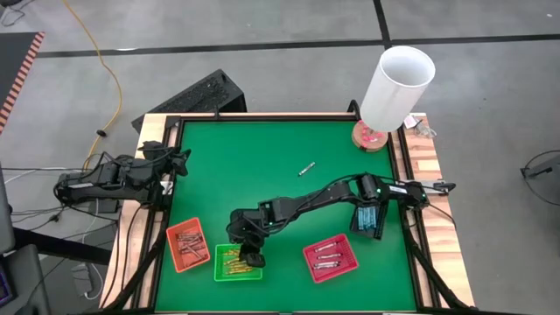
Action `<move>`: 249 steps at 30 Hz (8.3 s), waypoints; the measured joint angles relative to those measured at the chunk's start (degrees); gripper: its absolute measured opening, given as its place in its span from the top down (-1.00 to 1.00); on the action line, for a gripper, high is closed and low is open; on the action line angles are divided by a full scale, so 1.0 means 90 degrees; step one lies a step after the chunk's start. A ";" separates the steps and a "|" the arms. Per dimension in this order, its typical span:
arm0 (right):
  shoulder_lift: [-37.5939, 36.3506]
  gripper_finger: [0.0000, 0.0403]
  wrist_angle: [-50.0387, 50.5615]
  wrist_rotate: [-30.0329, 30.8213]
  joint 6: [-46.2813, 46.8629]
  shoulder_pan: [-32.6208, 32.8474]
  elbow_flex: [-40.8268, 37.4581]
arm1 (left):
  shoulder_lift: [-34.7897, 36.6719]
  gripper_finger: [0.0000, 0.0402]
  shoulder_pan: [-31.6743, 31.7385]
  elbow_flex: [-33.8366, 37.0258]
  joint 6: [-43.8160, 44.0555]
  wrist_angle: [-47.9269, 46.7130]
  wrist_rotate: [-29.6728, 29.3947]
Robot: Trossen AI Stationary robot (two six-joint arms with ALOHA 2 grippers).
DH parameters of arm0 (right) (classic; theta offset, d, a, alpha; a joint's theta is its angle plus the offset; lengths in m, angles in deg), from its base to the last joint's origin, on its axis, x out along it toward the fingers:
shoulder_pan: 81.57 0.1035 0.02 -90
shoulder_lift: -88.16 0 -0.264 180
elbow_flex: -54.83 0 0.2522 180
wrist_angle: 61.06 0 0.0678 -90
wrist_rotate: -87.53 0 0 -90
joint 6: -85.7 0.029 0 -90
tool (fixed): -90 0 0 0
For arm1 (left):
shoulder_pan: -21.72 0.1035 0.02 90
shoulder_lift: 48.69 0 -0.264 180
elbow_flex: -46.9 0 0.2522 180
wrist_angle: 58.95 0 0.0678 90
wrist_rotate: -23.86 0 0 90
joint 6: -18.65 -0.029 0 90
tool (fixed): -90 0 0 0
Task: Sort crayons
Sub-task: Put the black crayon into the red bin
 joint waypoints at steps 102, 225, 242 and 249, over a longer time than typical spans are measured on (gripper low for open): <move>-0.3071 0.59 0.2018 0.3553 -0.6367 -0.3374 -0.4772 | 0.0000 -0.11 0.0000 -0.0002 -0.0002 -0.0014 -0.0044; -0.5015 0.99 0.3243 0.4755 0.4277 0.3248 -0.5612 | 0.0000 -0.11 0.0001 0.0000 0.0001 -0.0010 -0.0051; -0.5038 0.99 0.2325 0.4706 0.2935 0.2839 -0.5736 | 0.0000 -0.11 -0.0002 0.0000 0.0001 -0.0011 -0.0053; -0.4918 0.99 0.2323 0.4467 0.2394 0.2815 -0.5732 | 0.0000 -0.11 -0.0002 0.0000 0.0001 -0.0010 -0.0052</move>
